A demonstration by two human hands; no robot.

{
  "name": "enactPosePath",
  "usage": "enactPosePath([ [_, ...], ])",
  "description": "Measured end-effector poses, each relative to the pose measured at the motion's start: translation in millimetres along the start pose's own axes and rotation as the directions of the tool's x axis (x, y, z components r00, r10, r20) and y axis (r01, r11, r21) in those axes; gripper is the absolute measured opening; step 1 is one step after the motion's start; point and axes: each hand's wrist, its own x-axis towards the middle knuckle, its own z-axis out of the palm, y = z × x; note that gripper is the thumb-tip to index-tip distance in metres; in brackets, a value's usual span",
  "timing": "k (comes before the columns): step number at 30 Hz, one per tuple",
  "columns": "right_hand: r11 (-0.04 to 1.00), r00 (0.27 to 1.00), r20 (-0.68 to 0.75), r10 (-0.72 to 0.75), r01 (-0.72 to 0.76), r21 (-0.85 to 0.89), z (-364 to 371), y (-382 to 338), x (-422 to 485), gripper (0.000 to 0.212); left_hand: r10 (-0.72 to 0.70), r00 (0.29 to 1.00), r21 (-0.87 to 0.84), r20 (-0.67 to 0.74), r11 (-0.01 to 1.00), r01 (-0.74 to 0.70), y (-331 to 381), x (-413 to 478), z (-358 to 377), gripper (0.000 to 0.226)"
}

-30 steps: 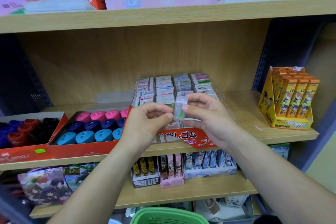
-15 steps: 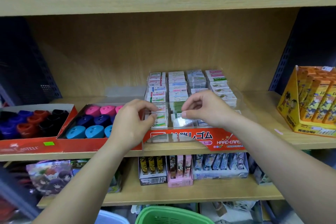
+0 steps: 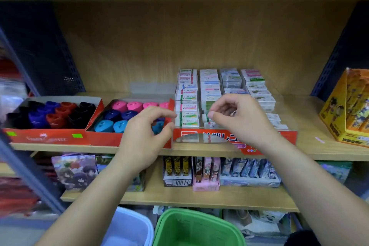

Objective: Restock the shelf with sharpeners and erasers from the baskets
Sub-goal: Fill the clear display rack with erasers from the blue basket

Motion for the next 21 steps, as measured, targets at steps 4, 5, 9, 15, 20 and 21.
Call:
enactPosePath([
  [4,0.994,0.986,0.139,-0.095,0.087,0.061,47.7,-34.2,-42.5,0.011,-0.144,0.985,-0.056,-0.094,0.989,0.139,-31.0,-78.6,-33.1,0.016],
  [5,0.993,0.975,0.194,-0.111,0.1,0.063,66.9,-38.0,-52.3,0.01,-0.226,0.97,-0.047,-0.085,0.974,0.222,-47.3,-101.6,-41.0,0.018],
  [9,0.994,0.88,0.464,-0.102,0.105,0.02,159.1,-35.7,-86.3,0.007,-0.6,0.799,0.133,0.035,0.795,0.591,-127.1,-200.6,-65.5,0.015],
  [15,0.985,0.632,0.774,0.034,0.11,-0.133,303.7,1.4,-130.8,0.007,-0.843,0.526,0.376,0.115,0.527,0.762,-186.0,-307.3,-99.7,0.035],
  [20,0.973,0.418,0.895,0.154,0.091,-0.21,415.5,39.6,-169.8,0.014,-0.881,0.468,0.389,0.068,0.455,0.801,-213.9,-365.3,-112.9,0.043],
  [21,0.967,0.365,0.914,0.178,0.107,-0.231,435.2,47.7,-176.7,0.019,-0.891,0.451,0.398,0.049,0.432,0.809,-221.5,-377.1,-113.8,0.047],
])
